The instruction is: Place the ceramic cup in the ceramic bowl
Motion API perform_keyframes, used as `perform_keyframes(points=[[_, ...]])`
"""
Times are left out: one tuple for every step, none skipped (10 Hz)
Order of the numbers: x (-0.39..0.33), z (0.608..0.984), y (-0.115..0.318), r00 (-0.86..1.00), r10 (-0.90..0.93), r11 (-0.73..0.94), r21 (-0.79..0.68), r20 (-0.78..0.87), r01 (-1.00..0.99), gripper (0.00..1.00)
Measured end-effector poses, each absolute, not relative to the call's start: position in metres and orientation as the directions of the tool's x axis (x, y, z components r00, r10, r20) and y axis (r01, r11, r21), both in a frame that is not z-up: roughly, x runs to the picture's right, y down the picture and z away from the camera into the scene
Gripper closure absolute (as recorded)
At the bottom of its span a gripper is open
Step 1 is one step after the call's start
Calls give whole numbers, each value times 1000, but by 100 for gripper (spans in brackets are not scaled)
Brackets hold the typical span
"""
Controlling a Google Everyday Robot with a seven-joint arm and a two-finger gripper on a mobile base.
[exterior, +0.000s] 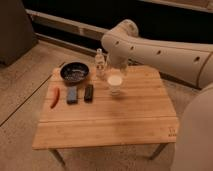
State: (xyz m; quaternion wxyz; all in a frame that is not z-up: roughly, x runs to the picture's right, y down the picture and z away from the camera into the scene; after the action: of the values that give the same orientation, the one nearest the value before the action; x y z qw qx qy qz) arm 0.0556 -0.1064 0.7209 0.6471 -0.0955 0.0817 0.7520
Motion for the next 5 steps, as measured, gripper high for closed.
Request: perform_keyframes(points=[[51, 721, -108, -81, 967, -96, -49, -240, -994, 35], [42, 724, -107, -18, 971, -45, -110, -240, -993, 35], [36, 728, -103, 15, 968, -22, -145, -249, -989, 35], [30, 733, -98, 39, 965, -7, -172, -260, -985, 35], [26, 741, -94, 60, 960, 5, -194, -275, -981, 35]])
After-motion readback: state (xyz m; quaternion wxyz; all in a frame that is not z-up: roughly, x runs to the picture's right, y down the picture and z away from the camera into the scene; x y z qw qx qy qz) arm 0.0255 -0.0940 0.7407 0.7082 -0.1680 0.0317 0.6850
